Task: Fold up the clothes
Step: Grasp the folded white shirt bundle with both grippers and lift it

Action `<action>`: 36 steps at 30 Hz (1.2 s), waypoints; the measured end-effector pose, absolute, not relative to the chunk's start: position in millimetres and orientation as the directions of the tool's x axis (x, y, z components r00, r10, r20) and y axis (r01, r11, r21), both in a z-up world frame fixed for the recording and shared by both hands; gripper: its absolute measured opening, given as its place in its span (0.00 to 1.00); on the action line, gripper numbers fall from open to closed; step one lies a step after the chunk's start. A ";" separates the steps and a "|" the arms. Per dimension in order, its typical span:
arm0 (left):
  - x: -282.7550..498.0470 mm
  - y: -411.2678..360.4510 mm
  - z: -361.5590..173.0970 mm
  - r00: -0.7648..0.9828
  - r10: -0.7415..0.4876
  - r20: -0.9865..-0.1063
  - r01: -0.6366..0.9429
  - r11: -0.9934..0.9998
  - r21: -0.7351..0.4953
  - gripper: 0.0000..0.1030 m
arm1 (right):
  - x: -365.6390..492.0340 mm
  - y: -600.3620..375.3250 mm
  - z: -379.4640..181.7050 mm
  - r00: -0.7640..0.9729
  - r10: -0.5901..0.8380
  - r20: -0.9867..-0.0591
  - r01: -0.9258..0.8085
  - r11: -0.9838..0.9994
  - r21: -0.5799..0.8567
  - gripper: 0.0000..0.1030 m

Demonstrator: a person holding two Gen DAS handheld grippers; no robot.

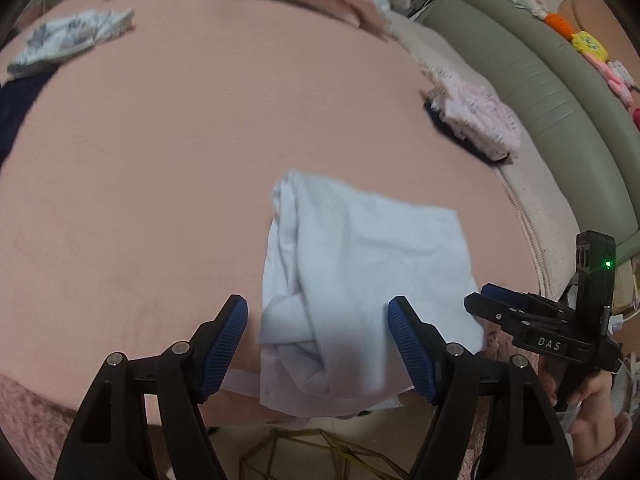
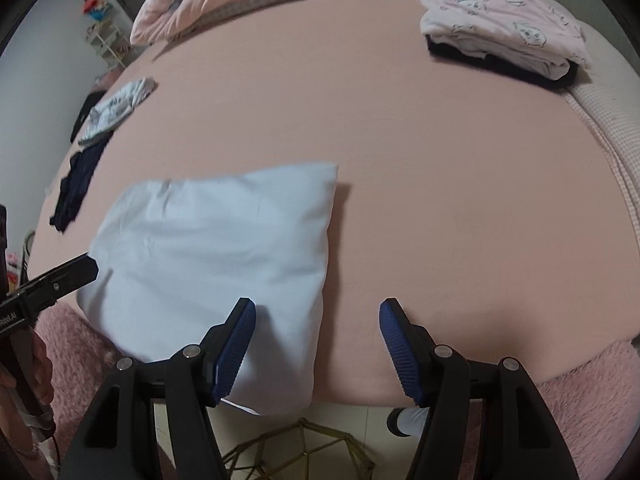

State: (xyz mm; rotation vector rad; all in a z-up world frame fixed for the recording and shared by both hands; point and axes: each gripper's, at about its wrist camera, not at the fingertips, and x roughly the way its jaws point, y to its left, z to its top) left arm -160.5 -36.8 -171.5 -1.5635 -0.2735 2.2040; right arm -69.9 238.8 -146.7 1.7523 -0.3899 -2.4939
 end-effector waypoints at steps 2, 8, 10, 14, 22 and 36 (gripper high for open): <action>-158.8 -43.4 -184.5 -0.240 0.498 -0.833 -0.156 -0.867 -0.473 0.70 | -68.0 237.4 -154.9 -0.331 -0.224 -0.917 -0.097 -0.958 0.269 0.63; -149.7 -43.7 -206.7 -0.209 0.630 -0.748 -0.026 -0.768 -0.640 0.55 | -70.3 239.1 -171.6 -0.334 -0.303 -0.892 -0.088 -0.933 0.350 0.75; -148.3 -33.6 -192.1 -0.228 0.604 -0.764 -0.088 -0.794 -0.602 0.46 | -72.7 239.6 -169.4 -0.338 -0.296 -0.894 -0.088 -0.935 0.343 0.59; -150.2 -18.8 -164.9 -0.271 0.559 -0.784 -0.167 -0.829 -0.534 0.33 | -78.7 239.2 -157.1 -0.359 -0.354 -0.863 -0.065 -0.913 0.402 0.15; -157.3 2.2 -104.9 -0.331 0.578 -0.746 -0.304 -0.814 -0.495 0.32 | -85.2 245.3 -113.2 -0.454 -0.365 -0.813 -0.036 -0.904 0.426 0.14; -155.8 -26.1 -173.7 -0.103 0.614 -0.783 -0.052 -0.789 -0.612 0.57 | -72.4 291.6 -147.8 -0.346 -0.276 -0.897 -0.149 -0.928 0.343 0.22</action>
